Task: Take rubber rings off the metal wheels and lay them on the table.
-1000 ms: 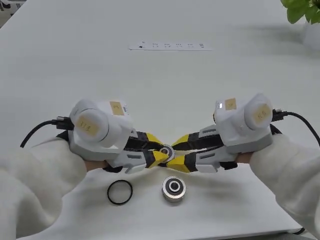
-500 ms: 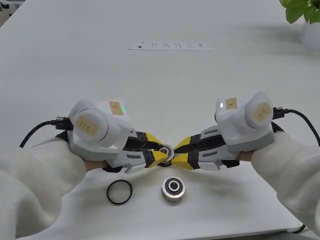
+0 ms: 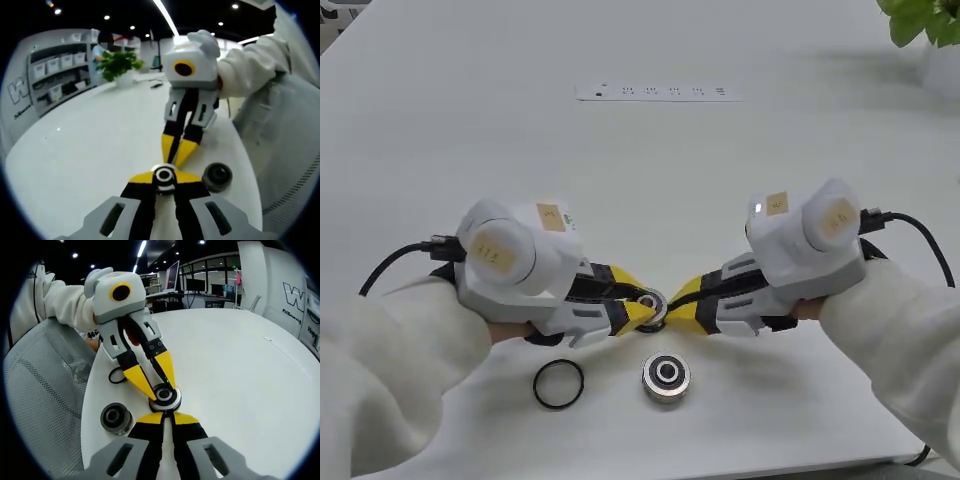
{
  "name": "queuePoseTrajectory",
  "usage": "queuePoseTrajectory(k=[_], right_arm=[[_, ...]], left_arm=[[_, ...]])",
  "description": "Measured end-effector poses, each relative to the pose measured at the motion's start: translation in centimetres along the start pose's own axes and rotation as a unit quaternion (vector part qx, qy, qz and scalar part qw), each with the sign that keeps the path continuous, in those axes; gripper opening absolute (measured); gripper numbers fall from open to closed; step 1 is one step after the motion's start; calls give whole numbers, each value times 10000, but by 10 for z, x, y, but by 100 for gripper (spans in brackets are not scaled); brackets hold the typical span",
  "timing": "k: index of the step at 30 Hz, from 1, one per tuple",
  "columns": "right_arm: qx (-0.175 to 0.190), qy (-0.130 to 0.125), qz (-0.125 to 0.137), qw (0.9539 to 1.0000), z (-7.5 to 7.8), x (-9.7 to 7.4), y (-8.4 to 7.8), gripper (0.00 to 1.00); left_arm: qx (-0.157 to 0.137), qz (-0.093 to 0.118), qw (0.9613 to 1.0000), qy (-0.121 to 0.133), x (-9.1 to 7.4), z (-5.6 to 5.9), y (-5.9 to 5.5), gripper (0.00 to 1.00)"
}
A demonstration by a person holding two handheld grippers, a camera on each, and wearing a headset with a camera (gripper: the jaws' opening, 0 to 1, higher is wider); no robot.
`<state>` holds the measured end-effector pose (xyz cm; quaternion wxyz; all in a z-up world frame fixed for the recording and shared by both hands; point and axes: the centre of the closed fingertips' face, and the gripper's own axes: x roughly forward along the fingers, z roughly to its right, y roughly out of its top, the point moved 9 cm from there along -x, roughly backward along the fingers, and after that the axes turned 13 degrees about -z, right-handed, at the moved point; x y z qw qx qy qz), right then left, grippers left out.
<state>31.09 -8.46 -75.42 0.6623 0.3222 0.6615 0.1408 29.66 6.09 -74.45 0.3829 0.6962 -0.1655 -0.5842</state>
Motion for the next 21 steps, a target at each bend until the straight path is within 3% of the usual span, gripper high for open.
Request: queuePoseTrajectory(k=[16,21], right_arm=[[475,-69,-113,9988,2,-2,2,0],[450,-101,-125,9989,2,-3,3,0]], left_arm=[[182,-23,9998,68,0,-1,-1,13],[191,-22,9998,78,0,-2,-1,13]])
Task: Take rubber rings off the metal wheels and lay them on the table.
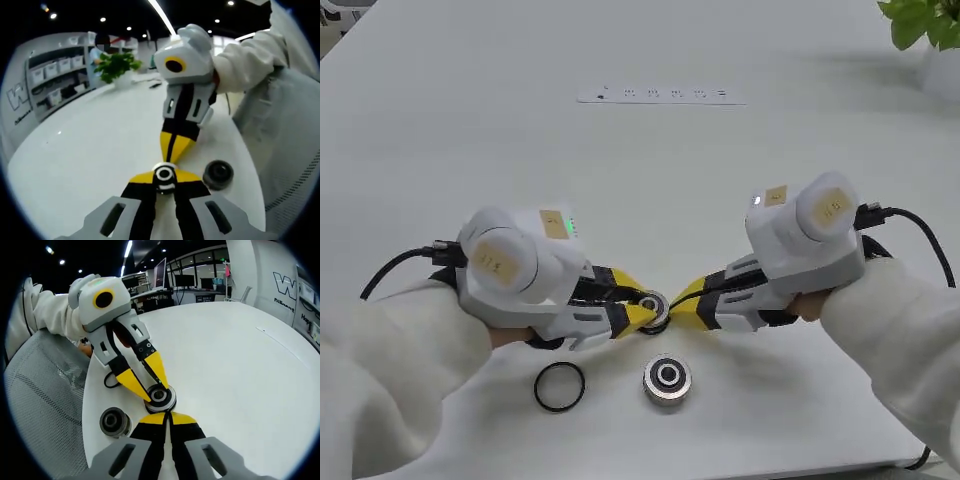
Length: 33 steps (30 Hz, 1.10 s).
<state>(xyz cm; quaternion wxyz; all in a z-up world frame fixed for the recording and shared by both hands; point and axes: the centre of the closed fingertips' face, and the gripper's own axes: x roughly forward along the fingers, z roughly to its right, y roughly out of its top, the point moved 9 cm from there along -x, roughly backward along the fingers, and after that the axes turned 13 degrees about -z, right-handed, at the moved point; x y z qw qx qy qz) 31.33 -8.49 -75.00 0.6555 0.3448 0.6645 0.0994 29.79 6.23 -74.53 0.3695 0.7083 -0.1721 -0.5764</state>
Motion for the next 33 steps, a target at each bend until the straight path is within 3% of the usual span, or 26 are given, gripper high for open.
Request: queuePoseTrajectory(k=[7,11,16,19,22,25,33], right_arm=[[-281,-149,-77,9995,-1,-2,2,0],[-262,-150,-87,9995,-1,-2,2,0],[477,117,97,9987,2,-3,0,0],[1045,330,234,9937,3,-3,-2,0],[1578,536,358,9854,8,-3,-5,0],[1812,659,460,9802,9,-3,-7,0],[1890,712,590,9776,4,-5,-2,0]], left_arm=[[11,-2,10000,22,0,0,0,13],[6,-4,10000,31,0,0,-1,13],[1,6,10000,29,0,0,-2,13],[-3,15,10000,25,0,0,-2,13],[-14,31,10000,19,0,0,-2,13],[-24,51,10000,15,0,0,-2,13],[-15,66,10000,14,0,0,-2,13]])
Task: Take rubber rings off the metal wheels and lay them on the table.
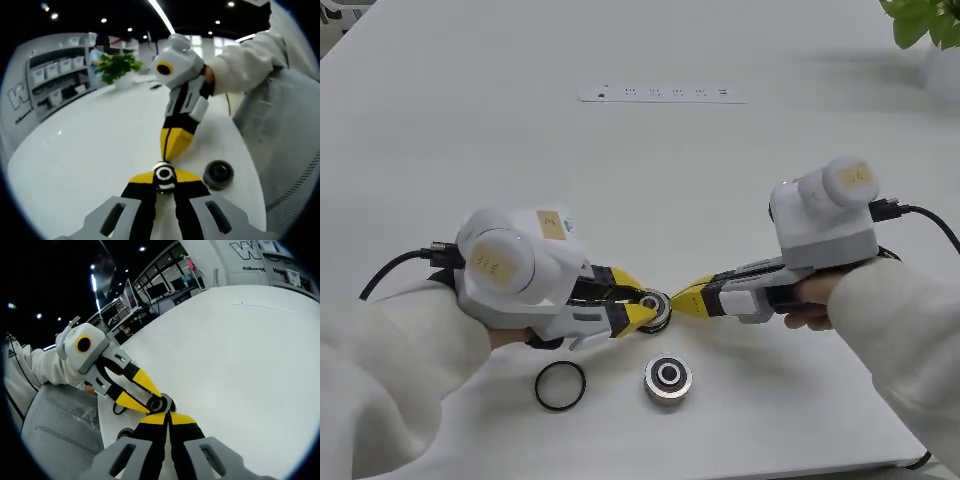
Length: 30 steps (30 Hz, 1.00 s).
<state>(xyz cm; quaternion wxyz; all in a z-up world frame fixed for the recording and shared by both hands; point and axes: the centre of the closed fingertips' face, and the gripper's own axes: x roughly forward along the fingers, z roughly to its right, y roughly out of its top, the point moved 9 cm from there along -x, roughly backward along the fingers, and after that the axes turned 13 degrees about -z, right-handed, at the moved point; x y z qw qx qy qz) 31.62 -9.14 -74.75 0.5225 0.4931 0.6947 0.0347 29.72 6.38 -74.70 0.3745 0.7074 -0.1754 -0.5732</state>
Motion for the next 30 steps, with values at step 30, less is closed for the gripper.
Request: queuePoseTrajectory(k=[30], right_arm=[[-402,-56,38,9992,-13,1,13,0]], left_arm=[[82,-73,9999,49,0,0,3,15]])
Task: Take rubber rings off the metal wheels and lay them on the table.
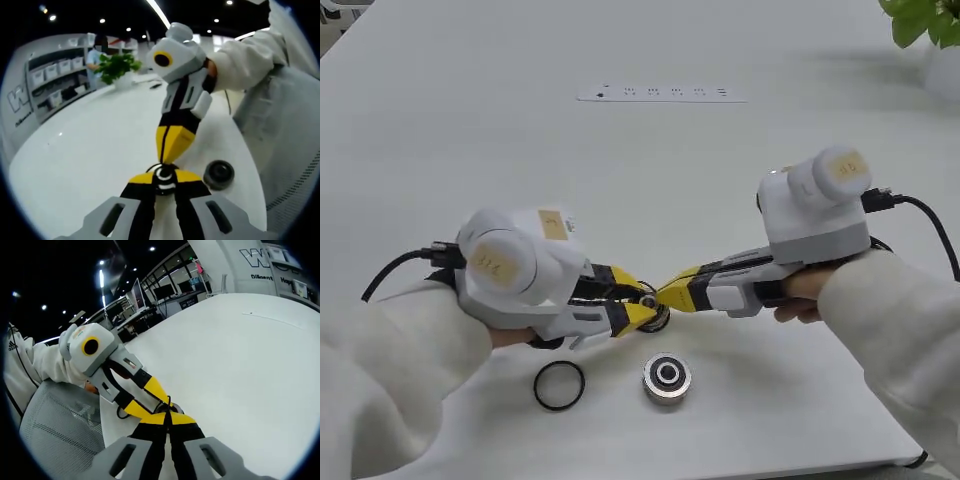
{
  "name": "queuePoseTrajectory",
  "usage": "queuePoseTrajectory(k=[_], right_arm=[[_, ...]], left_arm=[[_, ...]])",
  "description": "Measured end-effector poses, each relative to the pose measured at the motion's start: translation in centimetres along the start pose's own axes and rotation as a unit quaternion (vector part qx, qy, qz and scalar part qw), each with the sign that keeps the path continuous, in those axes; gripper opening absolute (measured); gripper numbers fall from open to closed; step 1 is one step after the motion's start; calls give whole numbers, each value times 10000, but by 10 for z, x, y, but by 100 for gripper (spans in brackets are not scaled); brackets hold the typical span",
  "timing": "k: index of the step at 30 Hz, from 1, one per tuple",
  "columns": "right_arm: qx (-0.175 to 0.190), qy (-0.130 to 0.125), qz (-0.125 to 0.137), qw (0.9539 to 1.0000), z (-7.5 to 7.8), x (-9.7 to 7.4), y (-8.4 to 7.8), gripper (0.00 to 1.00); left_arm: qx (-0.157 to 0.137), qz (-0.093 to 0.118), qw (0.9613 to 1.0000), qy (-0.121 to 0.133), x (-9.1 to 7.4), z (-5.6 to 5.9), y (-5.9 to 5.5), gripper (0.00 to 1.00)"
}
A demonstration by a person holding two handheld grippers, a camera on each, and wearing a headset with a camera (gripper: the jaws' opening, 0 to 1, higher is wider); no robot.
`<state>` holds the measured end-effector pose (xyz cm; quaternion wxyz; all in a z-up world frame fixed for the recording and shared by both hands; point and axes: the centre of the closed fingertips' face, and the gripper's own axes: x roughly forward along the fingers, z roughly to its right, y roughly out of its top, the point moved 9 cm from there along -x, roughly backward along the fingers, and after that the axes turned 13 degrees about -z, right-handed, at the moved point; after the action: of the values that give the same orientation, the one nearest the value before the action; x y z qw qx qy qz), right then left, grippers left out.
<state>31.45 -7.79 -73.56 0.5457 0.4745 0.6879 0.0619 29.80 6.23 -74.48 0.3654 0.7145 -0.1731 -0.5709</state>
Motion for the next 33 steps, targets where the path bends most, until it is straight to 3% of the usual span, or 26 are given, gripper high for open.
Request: queuePoseTrajectory(k=[5,10,17,22,33], right_arm=[[26,-15,10,10000,1,-1,-1,0],[30,-33,88,10000,1,-5,1,0],[80,7,208,9998,0,-10,3,0],[90,-10,288,9995,-3,-13,6,0],[158,75,384,9991,-13,-15,12,0]], left_arm=[[52,-54,10000,-42,-8,-2,4,20],[-122,224,9995,-173,-25,-2,13,33],[-179,388,9991,-1,-53,-5,18,44],[-254,558,9980,130,-79,-2,18,52],[-235,561,9972,427,-127,8,5,67]])
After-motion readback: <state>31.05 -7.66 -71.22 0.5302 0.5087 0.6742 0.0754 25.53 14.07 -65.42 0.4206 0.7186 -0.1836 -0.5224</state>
